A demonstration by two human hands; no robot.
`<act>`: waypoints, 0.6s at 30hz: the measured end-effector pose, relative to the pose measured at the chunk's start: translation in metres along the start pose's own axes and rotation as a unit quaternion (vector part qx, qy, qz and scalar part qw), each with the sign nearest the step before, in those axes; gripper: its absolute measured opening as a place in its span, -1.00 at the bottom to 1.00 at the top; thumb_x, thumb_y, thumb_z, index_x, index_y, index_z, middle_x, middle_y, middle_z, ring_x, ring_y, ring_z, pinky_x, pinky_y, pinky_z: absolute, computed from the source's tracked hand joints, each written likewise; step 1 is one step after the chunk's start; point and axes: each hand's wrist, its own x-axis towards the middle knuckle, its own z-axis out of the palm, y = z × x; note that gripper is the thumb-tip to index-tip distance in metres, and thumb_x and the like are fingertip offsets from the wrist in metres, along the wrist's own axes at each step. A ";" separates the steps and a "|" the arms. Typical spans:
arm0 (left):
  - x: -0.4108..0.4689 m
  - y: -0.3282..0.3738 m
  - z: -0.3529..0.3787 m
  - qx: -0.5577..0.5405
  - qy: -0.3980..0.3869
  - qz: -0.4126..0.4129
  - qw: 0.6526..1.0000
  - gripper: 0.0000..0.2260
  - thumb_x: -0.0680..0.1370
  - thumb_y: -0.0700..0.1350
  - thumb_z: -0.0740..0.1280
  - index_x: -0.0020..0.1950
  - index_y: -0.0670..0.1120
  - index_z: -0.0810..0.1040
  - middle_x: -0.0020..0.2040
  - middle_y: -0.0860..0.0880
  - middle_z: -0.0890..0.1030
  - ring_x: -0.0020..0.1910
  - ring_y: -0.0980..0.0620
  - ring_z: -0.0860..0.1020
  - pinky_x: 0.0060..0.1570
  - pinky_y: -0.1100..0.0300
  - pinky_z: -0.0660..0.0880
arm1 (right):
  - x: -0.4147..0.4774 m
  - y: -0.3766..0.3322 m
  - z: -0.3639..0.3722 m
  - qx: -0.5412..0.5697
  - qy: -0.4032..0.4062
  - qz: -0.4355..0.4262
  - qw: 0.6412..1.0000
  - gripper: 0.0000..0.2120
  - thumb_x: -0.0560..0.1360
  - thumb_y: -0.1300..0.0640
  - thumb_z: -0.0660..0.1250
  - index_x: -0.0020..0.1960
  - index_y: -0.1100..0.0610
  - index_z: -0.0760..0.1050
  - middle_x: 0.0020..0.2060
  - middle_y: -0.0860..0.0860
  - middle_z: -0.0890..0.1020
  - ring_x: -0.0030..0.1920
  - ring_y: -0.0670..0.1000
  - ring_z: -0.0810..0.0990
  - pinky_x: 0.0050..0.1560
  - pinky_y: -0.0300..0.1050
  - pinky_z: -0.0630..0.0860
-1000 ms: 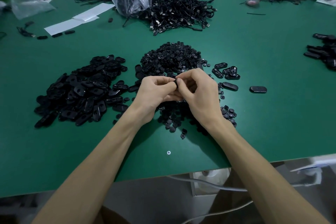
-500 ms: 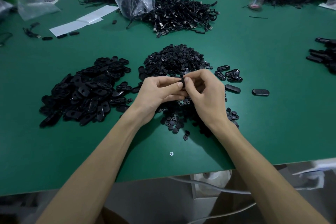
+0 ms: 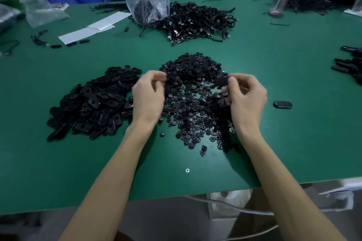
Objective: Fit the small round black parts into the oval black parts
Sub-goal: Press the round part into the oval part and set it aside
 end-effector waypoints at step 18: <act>0.014 -0.031 -0.014 0.338 -0.007 -0.094 0.936 -0.81 0.69 -0.20 0.17 -0.07 -0.17 0.51 0.42 -0.23 0.45 0.49 -0.20 0.29 0.52 -0.22 0.05 | 0.010 0.011 -0.005 -0.133 0.019 0.075 0.988 -0.70 0.59 0.27 0.26 0.28 0.11 0.57 0.20 0.00 0.40 0.31 0.05 0.43 0.24 -0.08 0.45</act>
